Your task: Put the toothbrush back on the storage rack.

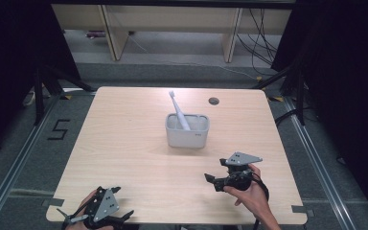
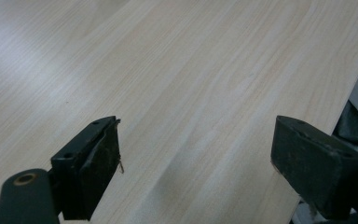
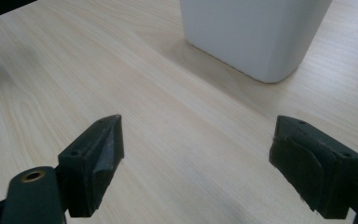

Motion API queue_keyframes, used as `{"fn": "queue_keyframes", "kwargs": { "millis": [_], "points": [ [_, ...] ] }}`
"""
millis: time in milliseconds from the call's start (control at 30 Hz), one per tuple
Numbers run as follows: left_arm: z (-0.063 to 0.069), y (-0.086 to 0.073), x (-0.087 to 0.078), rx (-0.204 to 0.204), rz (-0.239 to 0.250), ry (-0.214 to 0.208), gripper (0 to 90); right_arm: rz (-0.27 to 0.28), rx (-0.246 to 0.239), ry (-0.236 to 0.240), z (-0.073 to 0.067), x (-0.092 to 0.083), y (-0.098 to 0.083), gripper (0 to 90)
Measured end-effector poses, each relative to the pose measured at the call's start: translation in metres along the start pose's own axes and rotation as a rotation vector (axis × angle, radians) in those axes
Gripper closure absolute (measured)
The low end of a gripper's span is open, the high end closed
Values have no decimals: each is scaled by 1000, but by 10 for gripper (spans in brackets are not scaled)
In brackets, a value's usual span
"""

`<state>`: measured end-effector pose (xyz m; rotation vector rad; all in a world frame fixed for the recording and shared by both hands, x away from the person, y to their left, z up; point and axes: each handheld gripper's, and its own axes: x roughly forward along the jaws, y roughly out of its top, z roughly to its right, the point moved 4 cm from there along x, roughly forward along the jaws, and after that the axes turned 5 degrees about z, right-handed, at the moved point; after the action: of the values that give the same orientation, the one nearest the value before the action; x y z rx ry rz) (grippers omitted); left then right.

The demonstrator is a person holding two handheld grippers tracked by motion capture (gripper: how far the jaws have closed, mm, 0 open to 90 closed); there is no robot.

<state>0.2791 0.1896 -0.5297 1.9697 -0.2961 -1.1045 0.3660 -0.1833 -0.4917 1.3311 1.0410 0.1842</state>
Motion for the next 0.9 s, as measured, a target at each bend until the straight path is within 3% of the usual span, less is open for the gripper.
{"fn": "queue_keyframes", "kwargs": {
  "millis": [33, 133, 167, 200, 233, 300, 400, 433, 467, 600, 633, 667, 767, 900],
  "points": [
    [-1, 0, -1, 13, -11, 5, 150, -10, 11, 9, -1, 0, -2, 179],
    [0, 0, 0, 2, 3, 7, 150, -17, 17, 7, -2, -1, -5, 179],
    [0, 0, 1, 0, 6, 13, 150, 3, -30, 1, 1, 0, -4, 179],
    [0, 0, 1, 0, 6, 13, 151, 3, -30, 1, 1, 0, -4, 179],
    [0, 0, 1, 1, 5, 12, 150, -11, 3, 6, -3, -2, -6, 179],
    [0, 0, 0, 0, 3, 8, 151, -18, 13, 8, -4, -3, -8, 178],
    [0, 0, 1, 0, 5, 14, 151, -13, -26, 14, -3, -3, -10, 178],
    [0, 0, 1, 1, 6, 12, 150, -24, 24, 6, -6, -4, -12, 176],
    [0, 0, 1, 1, 6, 12, 150, -24, 24, 6, -6, -4, -12, 176],
    [0, 0, 1, 2, 4, 14, 151, -30, 6, 28, -10, -5, -16, 169],
    [0, 0, 1, 2, 4, 13, 151, -25, -26, 26, -8, -5, -16, 167],
    [0, 0, 1, 3, 4, 13, 150, -36, 2, 30, -11, -6, -18, 166],
    [0, 0, 1, 1, 4, 14, 150, -41, -25, 56, -12, -6, -22, 165],
    [0, 0, 1, 6, 1, 13, 150, -47, -23, 45, -15, -8, -26, 165]
  ]
}}
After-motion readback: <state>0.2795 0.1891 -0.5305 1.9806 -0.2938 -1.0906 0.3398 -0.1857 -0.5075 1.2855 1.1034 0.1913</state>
